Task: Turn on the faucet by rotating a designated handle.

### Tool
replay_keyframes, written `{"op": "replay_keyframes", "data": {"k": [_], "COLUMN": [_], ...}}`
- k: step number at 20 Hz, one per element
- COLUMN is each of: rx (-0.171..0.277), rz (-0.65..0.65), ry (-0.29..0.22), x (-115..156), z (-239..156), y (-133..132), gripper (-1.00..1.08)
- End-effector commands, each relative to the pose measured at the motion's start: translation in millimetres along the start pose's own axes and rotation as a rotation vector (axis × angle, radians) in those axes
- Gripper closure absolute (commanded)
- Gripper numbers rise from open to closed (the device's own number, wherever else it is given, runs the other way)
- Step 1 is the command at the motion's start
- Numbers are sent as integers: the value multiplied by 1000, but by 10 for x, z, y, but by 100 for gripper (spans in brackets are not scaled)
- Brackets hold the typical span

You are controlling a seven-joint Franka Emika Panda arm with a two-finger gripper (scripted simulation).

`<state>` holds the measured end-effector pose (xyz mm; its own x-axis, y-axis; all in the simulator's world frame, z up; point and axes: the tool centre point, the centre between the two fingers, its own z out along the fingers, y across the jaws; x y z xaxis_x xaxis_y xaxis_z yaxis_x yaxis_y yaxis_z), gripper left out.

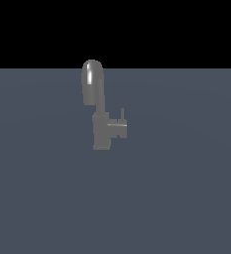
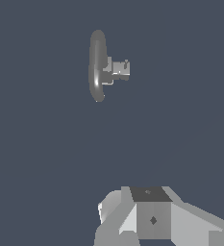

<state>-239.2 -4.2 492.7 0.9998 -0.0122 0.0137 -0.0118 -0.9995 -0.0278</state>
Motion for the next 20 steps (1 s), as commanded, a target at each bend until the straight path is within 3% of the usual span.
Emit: {"op": "replay_keyframes", "data": {"k": [1,11,20], "rx": [0,33,122], "rz": [0,36,134], "ry": [0,-33,-123], "x": [0,138,503], "z": [0,35,150], "y": [0,-7,-8], "gripper": [108,108,108]}}
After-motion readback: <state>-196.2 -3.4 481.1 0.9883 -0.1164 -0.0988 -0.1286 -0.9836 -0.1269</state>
